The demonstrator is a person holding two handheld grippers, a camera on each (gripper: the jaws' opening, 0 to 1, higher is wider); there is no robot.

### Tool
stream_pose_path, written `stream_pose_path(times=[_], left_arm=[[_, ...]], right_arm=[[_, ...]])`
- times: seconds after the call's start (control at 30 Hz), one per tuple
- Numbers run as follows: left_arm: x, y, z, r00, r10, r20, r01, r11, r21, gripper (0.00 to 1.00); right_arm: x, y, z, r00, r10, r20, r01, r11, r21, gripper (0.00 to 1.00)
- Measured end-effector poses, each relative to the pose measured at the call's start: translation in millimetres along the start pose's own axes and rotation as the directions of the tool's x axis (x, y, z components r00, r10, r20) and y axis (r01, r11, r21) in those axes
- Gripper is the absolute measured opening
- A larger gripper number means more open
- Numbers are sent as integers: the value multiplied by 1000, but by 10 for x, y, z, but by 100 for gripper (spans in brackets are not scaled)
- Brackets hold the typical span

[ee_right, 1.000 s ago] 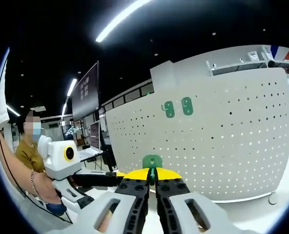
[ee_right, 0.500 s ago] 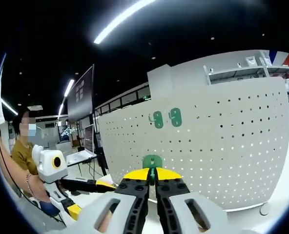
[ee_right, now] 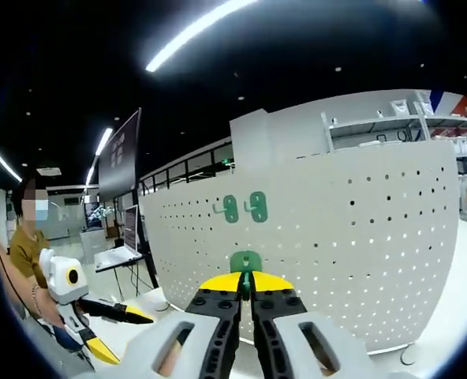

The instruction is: Insert the hook assembly into the mounting plate slot until the hook locks in place.

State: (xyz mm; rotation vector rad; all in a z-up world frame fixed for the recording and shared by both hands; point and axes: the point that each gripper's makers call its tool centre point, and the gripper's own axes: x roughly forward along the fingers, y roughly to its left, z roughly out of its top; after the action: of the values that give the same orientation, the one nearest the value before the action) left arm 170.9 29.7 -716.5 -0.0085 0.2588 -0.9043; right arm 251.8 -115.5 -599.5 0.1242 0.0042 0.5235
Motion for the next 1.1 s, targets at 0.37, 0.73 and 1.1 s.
stream_pose_path(times=[0.37,0.73,1.1], left_arm=[[-99,11,-149,999,10,-40,-9,1000,9,72],[-193,39,-247,998,24,-66,-23,1000,7,72],[-228,1,-321,996,23,-89,-22,1000,11,71]], right_arm=[[39,-217,162,999,-46,24,46,999,-20,1],[138,-341,288,997,-69,44,71,997,-38,1],[262,-436,448,993,-87,74,91,995,-51,1]])
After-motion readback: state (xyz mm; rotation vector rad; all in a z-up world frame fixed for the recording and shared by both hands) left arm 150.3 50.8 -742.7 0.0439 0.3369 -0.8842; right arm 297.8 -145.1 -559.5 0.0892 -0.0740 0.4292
